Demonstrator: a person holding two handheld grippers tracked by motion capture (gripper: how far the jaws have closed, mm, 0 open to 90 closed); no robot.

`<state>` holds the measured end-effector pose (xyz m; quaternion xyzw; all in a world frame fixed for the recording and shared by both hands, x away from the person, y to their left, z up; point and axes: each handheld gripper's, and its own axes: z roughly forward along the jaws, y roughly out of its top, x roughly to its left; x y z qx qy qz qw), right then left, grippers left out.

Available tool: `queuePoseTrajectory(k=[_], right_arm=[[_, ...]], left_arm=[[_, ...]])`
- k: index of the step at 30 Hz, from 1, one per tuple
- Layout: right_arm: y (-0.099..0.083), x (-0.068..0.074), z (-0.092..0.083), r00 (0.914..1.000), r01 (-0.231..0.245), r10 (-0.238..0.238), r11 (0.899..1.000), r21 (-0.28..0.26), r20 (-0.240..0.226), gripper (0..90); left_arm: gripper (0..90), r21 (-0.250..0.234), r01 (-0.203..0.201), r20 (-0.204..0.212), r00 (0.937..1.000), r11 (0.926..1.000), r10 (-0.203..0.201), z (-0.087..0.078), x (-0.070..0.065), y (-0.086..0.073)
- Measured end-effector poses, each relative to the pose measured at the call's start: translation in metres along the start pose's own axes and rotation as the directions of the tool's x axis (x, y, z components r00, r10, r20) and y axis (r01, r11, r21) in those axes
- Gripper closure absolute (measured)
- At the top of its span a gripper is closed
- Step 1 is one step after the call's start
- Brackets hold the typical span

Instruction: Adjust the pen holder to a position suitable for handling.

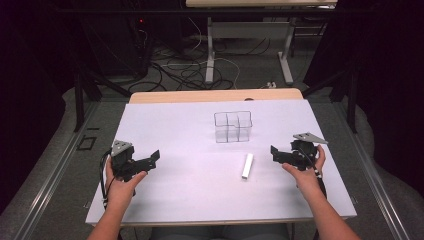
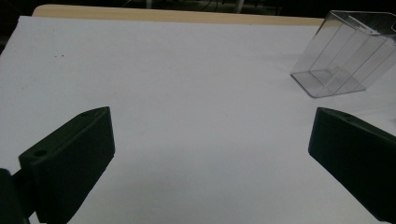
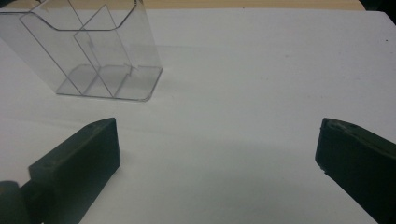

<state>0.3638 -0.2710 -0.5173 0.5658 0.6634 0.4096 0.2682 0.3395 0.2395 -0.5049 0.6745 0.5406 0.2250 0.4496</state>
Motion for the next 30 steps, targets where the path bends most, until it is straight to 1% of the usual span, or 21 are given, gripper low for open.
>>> queuePoseTrajectory(k=[3, 4, 6, 8, 9, 11, 15, 16, 17, 19, 20, 21, 23, 26, 27, 28, 30], right_arm=[[0.0, 0.002, 0.001, 0.9999, 0.005, -0.005, 1.0, -0.003, -0.01, 0.0], [0.0, 0.004, 0.002, 0.9997, 0.018, -0.018, 1.0, -0.007, -0.016, 0.0], [-0.001, 0.005, 0.003, 0.9997, 0.019, -0.019, 1.0, -0.017, -0.018, 0.0], [-0.001, 0.005, 0.003, 0.9995, 0.02, -0.021, 1.0, -0.012, -0.025, 0.0], [-0.002, 0.005, 0.005, 0.999, 0.034, -0.034, 0.999, -0.008, -0.03, 1.1], [-0.003, 0.005, 0.008, 0.9985, 0.05, -0.05, 0.999, -0.001, -0.022, 4.2], [-0.003, 0.005, 0.009, 0.9985, 0.05, -0.05, 0.999, 0.0, -0.021, 7.5], [-0.002, 0.005, 0.009, 0.9984, 0.052, -0.052, 0.999, -0.001, -0.023, 9.6], [-0.001, 0.006, 0.008, 0.998, 0.057, -0.057, 0.998, 0.001, -0.025, 15.6], [0.001, 0.007, 0.009, 0.9977, 0.065, -0.065, 0.998, 0.008, -0.021, 16.7], [0.003, 0.007, 0.01, 0.9981, 0.056, -0.056, 0.998, 0.01, -0.026, 18.4], [0.004, 0.008, 0.01, 0.9984, 0.053, -0.053, 0.998, 0.015, -0.023, 19.6], [0.008, 0.009, 0.011, 0.9978, 0.062, -0.061, 0.998, 0.021, -0.026, 20.1], [0.013, 0.01, 0.011, 0.9974, 0.067, -0.066, 0.997, 0.03, -0.027, 21.8], [0.013, 0.01, 0.011, 0.9974, 0.067, -0.066, 0.997, 0.03, -0.027, 21.8], [0.017, 0.011, 0.012, 0.998, 0.056, -0.055, 0.998, 0.032, -0.032, 22.3], [0.02, 0.012, 0.012, 0.9978, 0.061, -0.06, 0.998, 0.034, -0.028, 22.6]], left_arm=[[0.4, -0.008, 0.011, -0.003, 0.9999, 0.9999, -0.011, -0.002, 0.002, 0.001], [0.5, -0.004, 0.014, 0.001, 0.9999, 0.9999, -0.014, -0.002, 0.002, 0.001], [0.5, -0.005, 0.014, -0.001, 0.9999, 0.9999, -0.014, -0.001, 0.003, 0.001], [0.5, -0.007, 0.022, 0.002, 0.9997, 0.9997, -0.022, -0.002, 0.003, 0.001], [0.5, -0.009, 0.029, 0.005, 0.9996, 0.9995, -0.029, -0.002, 0.003, 0.001], [0.5, -0.01, 0.028, 0.006, 0.9996, 0.9996, -0.028, -0.002, 0.003, 0.001], [0.6, -0.001, 0.028, 0.011, 0.9995, 0.9996, -0.028, -0.002, 0.002, 0.001], [0.6, -0.002, 0.029, 0.012, 0.9995, 0.9996, -0.029, -0.001, 0.002, 0.001], [0.6, -0.003, 0.03, 0.012, 0.9995, 0.9995, -0.03, -0.001, 0.002, 0.001], [0.6, -0.006, 0.032, 0.01, 0.9994, 0.9995, -0.032, -0.002, 0.003, 0.001], [0.6, -0.016, 0.044, 0.019, 0.9989, 0.9989, -0.044, -0.003, 0.003, 0.001], [0.6, -0.016, 0.044, 0.019, 0.9989, 0.9989, -0.044, -0.003, 0.003, 0.001], [0.6, -0.022, 0.041, 0.021, 0.9989, 0.9989, -0.041, -0.004, 0.003, 0.002], [0.6, -0.016, 0.042, 0.016, 0.999, 0.999, -0.042, -0.005, 0.004, 0.001], [0.6, -0.016, 0.042, 0.017, 0.999, 0.999, -0.042, -0.005, 0.004, 0.001], [0.6, -0.018, 0.041, 0.012, 0.9991, 0.999, -0.041, -0.005, 0.004, 0.001], [0.6, -0.019, 0.04, 0.011, 0.9991, 0.999, -0.04, -0.005, 0.004, 0.001]])
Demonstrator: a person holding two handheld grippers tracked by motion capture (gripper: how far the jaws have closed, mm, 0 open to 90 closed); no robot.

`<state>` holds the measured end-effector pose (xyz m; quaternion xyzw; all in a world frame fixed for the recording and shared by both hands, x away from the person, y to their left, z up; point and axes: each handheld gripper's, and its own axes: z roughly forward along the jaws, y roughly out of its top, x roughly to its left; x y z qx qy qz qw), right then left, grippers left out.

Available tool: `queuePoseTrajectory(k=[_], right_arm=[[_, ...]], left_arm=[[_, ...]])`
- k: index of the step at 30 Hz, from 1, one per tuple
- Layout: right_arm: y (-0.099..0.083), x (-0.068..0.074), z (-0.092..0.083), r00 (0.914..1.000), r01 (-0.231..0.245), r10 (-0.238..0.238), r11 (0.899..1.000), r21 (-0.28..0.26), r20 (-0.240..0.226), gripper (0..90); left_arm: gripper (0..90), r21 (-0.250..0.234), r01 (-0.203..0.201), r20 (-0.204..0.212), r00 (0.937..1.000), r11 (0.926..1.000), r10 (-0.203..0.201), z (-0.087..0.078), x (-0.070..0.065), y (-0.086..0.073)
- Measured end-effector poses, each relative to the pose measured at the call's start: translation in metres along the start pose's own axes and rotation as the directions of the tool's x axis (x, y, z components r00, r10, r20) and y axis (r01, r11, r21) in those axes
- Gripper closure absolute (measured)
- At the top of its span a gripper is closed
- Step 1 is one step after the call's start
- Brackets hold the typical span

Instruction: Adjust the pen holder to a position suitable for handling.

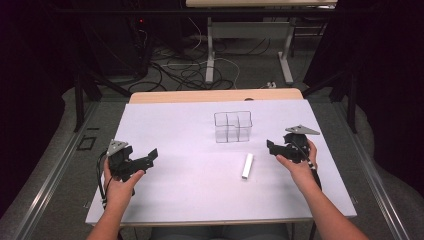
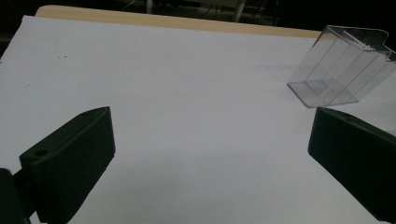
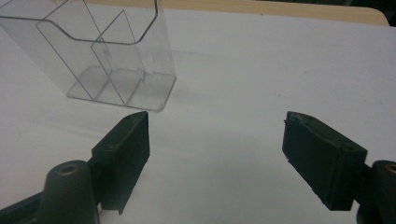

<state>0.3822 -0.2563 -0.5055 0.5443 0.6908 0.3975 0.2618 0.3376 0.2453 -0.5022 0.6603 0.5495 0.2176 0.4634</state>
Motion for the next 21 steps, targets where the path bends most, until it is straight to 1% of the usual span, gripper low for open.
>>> queuePoseTrajectory(k=[1, 2, 3, 5, 6, 8, 10, 11, 12, 13, 14, 15, 16, 17, 19, 20, 21], right_arm=[[0.007, 0.001, 0.0, 1.0, -0.001, 0.001, 1.0, -0.001, -0.006, 26.9], [0.007, 0.001, 0.0, 1.0, -0.001, 0.001, 1.0, -0.001, -0.006, 26.9], [0.013, 0.001, 0.0, 0.9997, -0.003, 0.003, 1.0, 0.004, -0.023, 29.6], [0.021, 0.001, 0.001, 0.9997, 0.0, 0.0, 1.0, 0.019, -0.026, 31.4], [0.025, 0.002, 0.001, 0.9996, -0.005, 0.006, 1.0, 0.021, -0.029, 32.1], [0.034, 0.003, 0.0, 0.9994, -0.004, 0.005, 1.0, 0.031, -0.034, 35.0], [0.044, 0.004, 0.0, 0.9993, -0.004, 0.005, 1.0, 0.03, -0.038, 40.6], [0.049, 0.005, 0.0, 0.9993, 0.003, -0.002, 1.0, 0.026, -0.037, 42.4], [0.049, 0.005, 0.0, 0.9993, 0.003, -0.002, 1.0, 0.026, -0.037, 42.4], [0.058, 0.006, 0.002, 0.9996, 0.008, -0.007, 0.999, 0.032, -0.028, 48.9], [0.062, 0.006, 0.004, 0.9997, 0.012, -0.012, 0.999, 0.032, -0.021, 51.5], [0.065, 0.008, 0.005, 0.9997, 0.004, -0.003, 0.999, 0.041, -0.023, 53.2], [0.069, 0.008, 0.007, 0.9996, 0.012, -0.011, 0.999, 0.042, -0.026, 55.2], [0.069, 0.008, 0.007, 0.9996, 0.012, -0.011, 0.999, 0.042, -0.026, 55.2], [0.079, 0.012, 0.012, 0.9989, 0.043, -0.042, 0.998, 0.047, -0.02, 61.2], [0.079, 0.012, 0.012, 0.9989, 0.043, -0.042, 0.998, 0.047, -0.02, 61.2], [0.085, 0.014, 0.016, 0.9982, 0.058, -0.058, 0.997, 0.049, -0.015, 64.2]], left_arm=[[0.6, 0.001, 0.0, 0.001, 1.0, 1.0, 0.0, 0.0, 0.0, 0.0], [0.6, 0.001, 0.0, 0.0, 1.0, 1.0, 0.0, 0.0, 0.0, 0.0], [0.6, 0.002, 0.001, 0.002, 1.0, 1.0, -0.001, 0.0, 0.0, 0.0], [0.6, 0.005, 0.001, 0.003, 1.0, 1.0, -0.001, 0.0, 0.0, 0.0], [0.6, -0.003, 0.002, -0.001, 1.0, 1.0, -0.002, 0.001, -0.001, -0.001], [0.6, -0.002, 0.002, 0.0, 1.0, 1.0, -0.002, 0.002, -0.001, -0.001], [0.6, -0.002, 0.002, 0.0, 1.0, 1.0, -0.002, 0.002, -0.001, -0.001], [0.6, -0.001, 0.001, 0.001, 1.0, 1.0, -0.001, 0.002, -0.002, -0.001], [0.6, -0.001, 0.001, 0.001, 1.0, 1.0, -0.001, 0.002, -0.002, -0.001], [0.6, 0.0, 0.0, 0.0, 1.0, 1.0, 0.0, 0.002, -0.002, -0.001], [0.6, -0.002, 0.0, 0.002, 1.0, 1.0, 0.0, 0.002, -0.002, -0.001], [0.6, -0.001, 0.0, -0.001, 1.0, 1.0, 0.0, 0.001, -0.001, -0.001], [0.6, -0.001, 0.0, -0.001, 1.0, 1.0, 0.0, 0.001, -0.001, -0.001], [0.6, -0.001, 0.001, -0.001, 1.0, 1.0, -0.001, 0.001, -0.001, -0.001], [0.6, 0.003, -0.004, -0.002, 1.0, 1.0, 0.004, 0.002, -0.001, -0.001], [0.6, 0.002, -0.002, -0.003, 1.0, 1.0, 0.002, 0.002, -0.001, -0.001], [0.6, 0.002, 0.0, -0.003, 1.0, 1.0, 0.0, 0.002, 0.0, -0.002]])
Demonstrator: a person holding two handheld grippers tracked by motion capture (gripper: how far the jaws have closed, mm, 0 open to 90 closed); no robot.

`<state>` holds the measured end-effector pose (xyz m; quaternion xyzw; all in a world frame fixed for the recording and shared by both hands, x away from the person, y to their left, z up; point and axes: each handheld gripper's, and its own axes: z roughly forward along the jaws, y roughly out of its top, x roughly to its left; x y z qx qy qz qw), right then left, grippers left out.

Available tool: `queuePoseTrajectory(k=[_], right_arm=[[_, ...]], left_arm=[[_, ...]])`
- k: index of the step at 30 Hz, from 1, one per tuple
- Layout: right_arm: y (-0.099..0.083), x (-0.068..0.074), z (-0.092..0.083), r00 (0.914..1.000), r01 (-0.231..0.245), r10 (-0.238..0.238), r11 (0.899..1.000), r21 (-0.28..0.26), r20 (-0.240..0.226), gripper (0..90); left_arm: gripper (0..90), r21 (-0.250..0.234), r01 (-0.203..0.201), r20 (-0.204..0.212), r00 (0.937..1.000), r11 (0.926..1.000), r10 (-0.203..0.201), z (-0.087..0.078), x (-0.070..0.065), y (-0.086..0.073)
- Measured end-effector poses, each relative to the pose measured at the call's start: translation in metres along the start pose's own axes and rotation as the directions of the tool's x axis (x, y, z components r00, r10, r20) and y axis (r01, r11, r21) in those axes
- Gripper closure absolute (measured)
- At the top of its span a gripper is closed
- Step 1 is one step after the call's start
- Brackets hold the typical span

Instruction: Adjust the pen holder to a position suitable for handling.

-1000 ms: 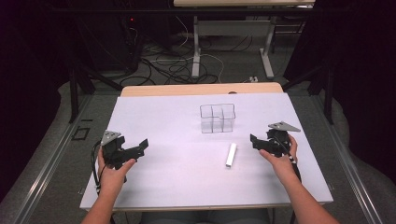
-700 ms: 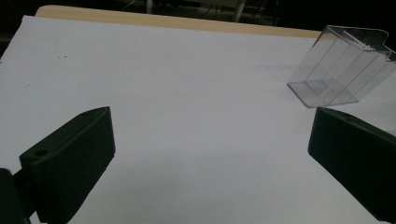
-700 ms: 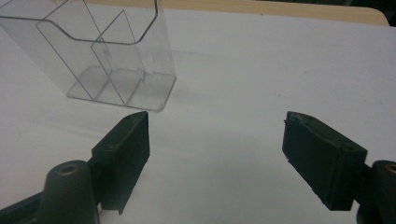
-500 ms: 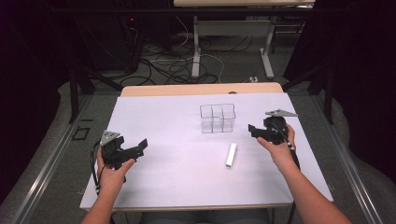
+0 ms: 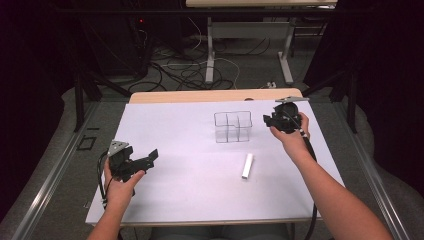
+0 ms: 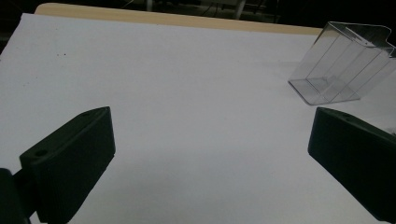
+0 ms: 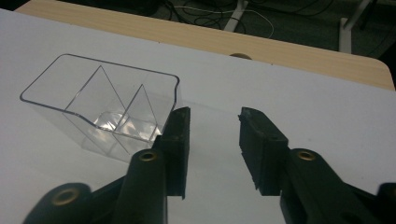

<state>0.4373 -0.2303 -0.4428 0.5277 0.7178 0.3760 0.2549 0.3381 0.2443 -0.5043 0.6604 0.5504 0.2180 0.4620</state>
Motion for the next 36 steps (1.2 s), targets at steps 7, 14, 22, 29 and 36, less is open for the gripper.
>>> queuePoseTrajectory(k=[7, 14, 22, 29, 36], right_arm=[[0.019, 0.007, 0.013, 0.9987, 0.05, -0.05, 0.998, 0.027, -0.001, 76.6], [0.027, 0.008, 0.029, 0.9986, 0.053, -0.053, 0.997, 0.052, -0.003, 87.1], [0.023, 0.007, 0.053, 0.9995, 0.03, -0.031, 0.995, 0.091, 0.005, 90.0], [0.021, 0.007, 0.065, 1.0, -0.002, 0.001, 0.993, 0.117, 0.009, 90.0], [0.016, 0.008, 0.076, 0.9999, -0.009, 0.01, 0.99, 0.144, -0.009, 90.0]], left_arm=[[0.6, 0.005, 0.001, 0.0, 1.0, 1.0, -0.001, -0.001, 0.001, 0.0], [0.6, 0.007, -0.001, -0.002, 1.0, 1.0, 0.001, -0.001, 0.002, 0.0], [0.6, 0.007, 0.004, -0.007, 1.0, 1.0, -0.004, -0.001, 0.004, 0.0], [0.6, 0.008, 0.004, -0.006, 1.0, 1.0, -0.004, -0.001, 0.005, -0.001], [0.6, 0.011, 0.002, -0.007, 1.0, 0.9999, -0.002, -0.001, 0.005, -0.001]])
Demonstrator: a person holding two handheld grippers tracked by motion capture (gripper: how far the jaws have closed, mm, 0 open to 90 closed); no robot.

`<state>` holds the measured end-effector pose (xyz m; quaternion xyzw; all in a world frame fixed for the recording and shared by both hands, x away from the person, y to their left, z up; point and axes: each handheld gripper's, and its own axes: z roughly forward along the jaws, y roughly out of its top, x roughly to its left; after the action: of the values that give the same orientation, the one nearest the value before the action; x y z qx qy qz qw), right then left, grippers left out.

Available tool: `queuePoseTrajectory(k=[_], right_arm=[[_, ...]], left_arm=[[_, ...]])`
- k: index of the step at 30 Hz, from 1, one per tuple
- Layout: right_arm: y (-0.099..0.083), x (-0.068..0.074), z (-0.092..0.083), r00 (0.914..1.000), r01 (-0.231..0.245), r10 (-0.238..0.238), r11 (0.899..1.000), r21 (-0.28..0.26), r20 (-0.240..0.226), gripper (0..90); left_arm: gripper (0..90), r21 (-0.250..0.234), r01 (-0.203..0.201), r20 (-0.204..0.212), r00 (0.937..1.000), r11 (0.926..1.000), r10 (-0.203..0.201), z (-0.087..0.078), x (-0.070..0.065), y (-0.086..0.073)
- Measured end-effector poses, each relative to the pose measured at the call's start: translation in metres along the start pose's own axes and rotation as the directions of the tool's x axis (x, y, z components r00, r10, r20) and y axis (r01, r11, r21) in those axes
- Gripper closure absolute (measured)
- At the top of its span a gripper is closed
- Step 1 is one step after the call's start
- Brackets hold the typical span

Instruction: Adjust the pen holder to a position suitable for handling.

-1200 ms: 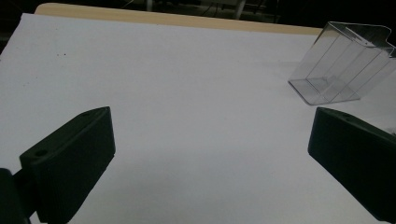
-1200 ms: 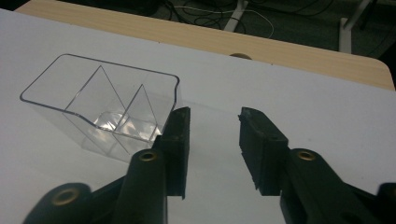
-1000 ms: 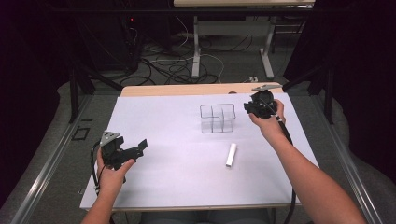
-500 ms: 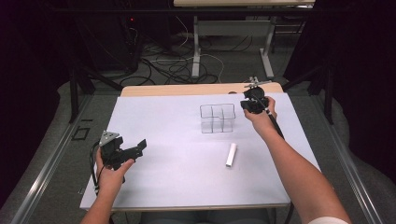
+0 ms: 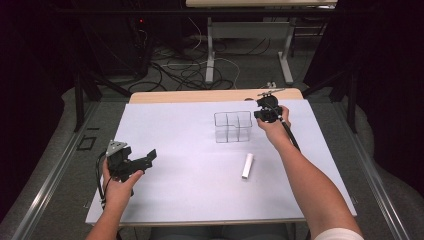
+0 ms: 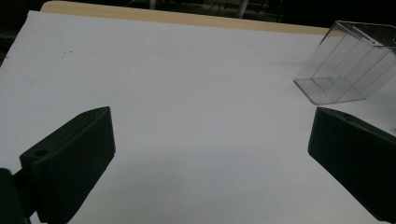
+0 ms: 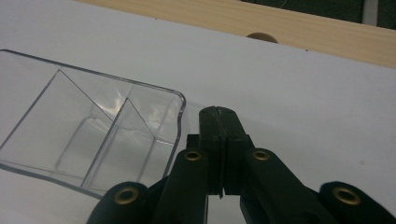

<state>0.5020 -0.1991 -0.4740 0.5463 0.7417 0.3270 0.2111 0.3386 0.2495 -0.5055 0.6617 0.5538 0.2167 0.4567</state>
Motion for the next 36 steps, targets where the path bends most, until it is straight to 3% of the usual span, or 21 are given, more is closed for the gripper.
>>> queuePoseTrajectory(k=[16, 23, 36], right_arm=[[-0.007, 0.009, 0.01, 1.0, -0.008, 0.008, 0.999, 0.039, -0.002, 90.0], [-0.012, 0.01, 0.01, 0.9983, -0.057, 0.057, 0.998, 0.032, -0.004, 90.0], [-0.014, 0.014, 0.007, 0.9991, -0.042, 0.042, 0.998, 0.039, 0.007, 90.0]], left_arm=[[0.8, -0.002, 0.003, 0.0, 1.0, 1.0, -0.003, 0.0, 0.0, 0.0], [0.9, 0.001, 0.001, 0.001, 1.0, 1.0, -0.001, 0.001, 0.0, 0.001], [0.9, 0.003, -0.006, 0.001, 1.0, 1.0, 0.006, 0.002, -0.001, 0.001]])
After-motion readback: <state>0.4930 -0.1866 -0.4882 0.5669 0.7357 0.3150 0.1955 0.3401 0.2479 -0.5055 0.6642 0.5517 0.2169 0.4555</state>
